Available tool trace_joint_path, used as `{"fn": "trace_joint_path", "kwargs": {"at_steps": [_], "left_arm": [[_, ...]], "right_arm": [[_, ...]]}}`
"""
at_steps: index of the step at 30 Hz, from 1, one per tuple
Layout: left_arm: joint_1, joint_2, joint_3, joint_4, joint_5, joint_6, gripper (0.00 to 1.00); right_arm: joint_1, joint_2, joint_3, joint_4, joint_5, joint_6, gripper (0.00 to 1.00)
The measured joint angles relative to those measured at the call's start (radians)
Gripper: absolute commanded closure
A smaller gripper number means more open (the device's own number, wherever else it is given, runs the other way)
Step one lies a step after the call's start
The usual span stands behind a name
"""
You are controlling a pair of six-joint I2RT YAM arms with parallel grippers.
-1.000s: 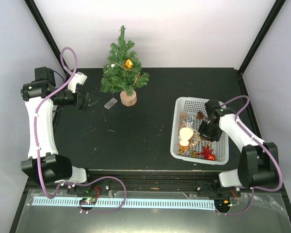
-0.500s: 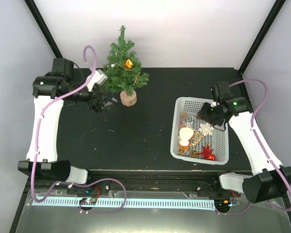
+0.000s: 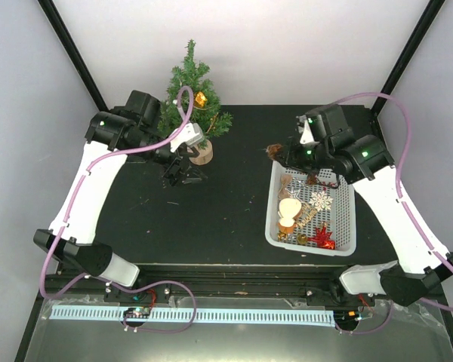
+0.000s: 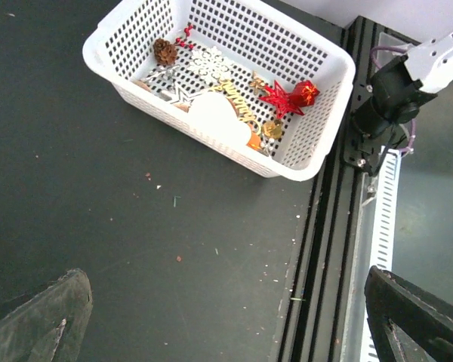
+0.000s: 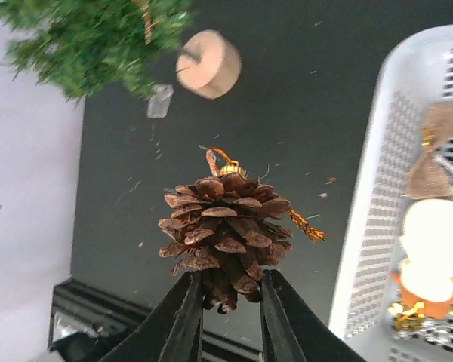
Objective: Decorate the small christmas tree
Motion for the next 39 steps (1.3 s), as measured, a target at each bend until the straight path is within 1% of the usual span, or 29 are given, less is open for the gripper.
{"fn": "trace_joint_path", "kwargs": {"at_steps": [4,8,14,18,27,34,39], "left_arm": [[-0.039,0.008,0.008,0.043,-0.042,-0.003,0.01],[-0.088,0.007,0.008,0.127,-0.108,-0.008,0.01],[-0.142,-0.002,-0.012,0.254,-0.202,-0.012,0.01],[-0.173,-0.002,-0.04,0.306,-0.238,-0.012,0.01],[-0.223,0.016,-0.036,0.327,-0.247,-0.001,0.01],[-0.249,0.042,-0.018,0.319,-0.213,0.035,0.02],[-0.259,0.058,-0.005,0.316,-0.194,0.047,0.06]], "right_arm": [[0.075,0.03,0.014,0.031,-0.058,0.014,0.78],[0.124,0.048,0.013,0.067,-0.121,0.026,0.78],[0.167,0.083,0.031,0.1,-0.18,0.03,0.79],[0.182,0.104,0.043,0.113,-0.22,0.03,0.79],[0.19,0.112,0.045,0.137,-0.282,0.03,0.8],[0.191,0.116,0.045,0.148,-0.308,0.03,0.8],[0.193,0.117,0.045,0.157,-0.324,0.03,0.8]]}}
